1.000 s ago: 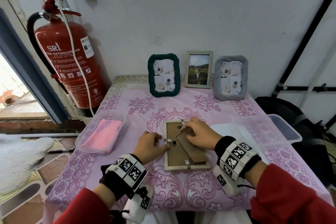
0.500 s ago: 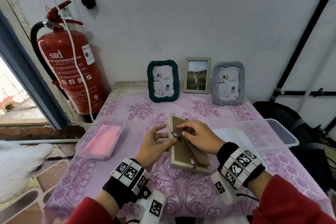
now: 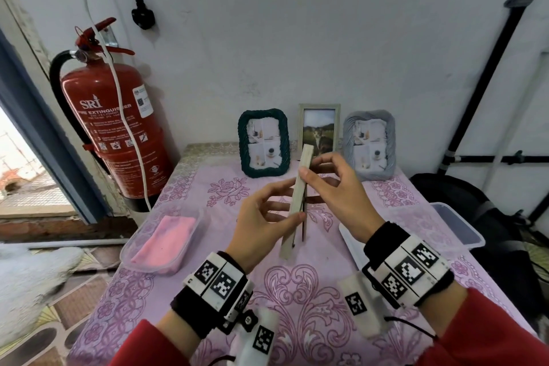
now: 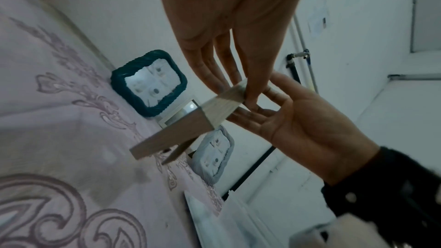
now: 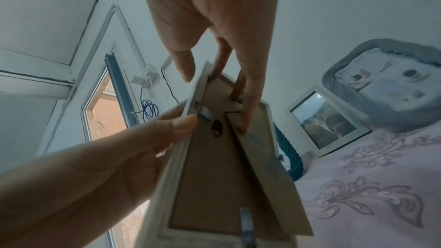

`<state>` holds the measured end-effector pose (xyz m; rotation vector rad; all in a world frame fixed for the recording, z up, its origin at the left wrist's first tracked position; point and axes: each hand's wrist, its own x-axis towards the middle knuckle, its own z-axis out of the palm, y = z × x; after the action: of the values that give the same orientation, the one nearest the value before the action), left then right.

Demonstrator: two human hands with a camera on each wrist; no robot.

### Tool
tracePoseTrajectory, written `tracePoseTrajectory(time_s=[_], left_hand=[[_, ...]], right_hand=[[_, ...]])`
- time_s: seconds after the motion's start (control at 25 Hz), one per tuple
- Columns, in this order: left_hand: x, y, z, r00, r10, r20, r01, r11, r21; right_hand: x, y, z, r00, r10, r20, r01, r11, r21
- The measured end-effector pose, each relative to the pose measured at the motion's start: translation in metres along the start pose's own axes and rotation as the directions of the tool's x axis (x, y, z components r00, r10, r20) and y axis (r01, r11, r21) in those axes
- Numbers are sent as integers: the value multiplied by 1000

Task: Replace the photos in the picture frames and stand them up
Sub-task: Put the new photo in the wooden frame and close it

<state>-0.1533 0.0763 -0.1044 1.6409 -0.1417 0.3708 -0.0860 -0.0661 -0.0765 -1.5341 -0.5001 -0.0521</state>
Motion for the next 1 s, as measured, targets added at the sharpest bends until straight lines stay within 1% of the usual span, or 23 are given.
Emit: tracePoseTrajectory(time_s=[0.12, 0.28, 0.36, 0.44, 0.52, 0.56, 0.6, 0.68, 0.76, 0.8, 0.84, 0.92, 1.0], left_hand=[[0, 1, 5, 998, 52, 17, -54, 995, 83], [0, -3, 9, 995, 81, 61, -86, 992, 97], [0, -7, 11, 995, 80, 55, -85, 992, 95], [1, -12, 8, 995, 96, -13, -94, 987, 131], [5, -17, 0, 986, 114, -119, -83, 967, 240], [8, -20, -5, 983, 94, -159, -49, 962, 269], [11, -22, -10, 982, 46, -184, 4, 965, 263], [14, -25, -18, 979, -100, -180, 127, 982, 142], [14, -28, -22, 969, -217, -121, 210, 976, -63], [12, -29, -24, 966, -246, -82, 233, 962, -146], [10, -30, -25, 966, -254, -47, 241, 952, -191], [6, -31, -25, 969, -247, -14, 239, 949, -206], [3, -34, -26, 965, -262, -23, 250, 944, -217]], right_hand=[[1, 0, -1, 999, -17, -32, 18, 998, 58], [-1, 4, -4, 999, -29, -26, 32, 993, 111], [-1, 5, -6, 999, -37, -25, 39, 993, 111], [1, 6, -9, 999, -27, -39, 32, 992, 119], [2, 6, -12, 998, 3, -68, 9, 985, 173], [2, 7, -13, 996, 18, -83, 0, 977, 212], [2, 8, -14, 995, 27, -91, -5, 971, 241], [1, 11, -15, 995, 27, -92, -3, 968, 253], [-1, 15, -14, 996, 31, -86, -8, 967, 256], [-2, 18, -13, 996, 41, -82, -18, 964, 264], [-2, 21, -12, 995, 55, -79, -32, 961, 273], [-3, 29, -9, 992, 94, -83, -67, 956, 287], [-2, 38, -7, 983, 160, -92, -128, 951, 282]])
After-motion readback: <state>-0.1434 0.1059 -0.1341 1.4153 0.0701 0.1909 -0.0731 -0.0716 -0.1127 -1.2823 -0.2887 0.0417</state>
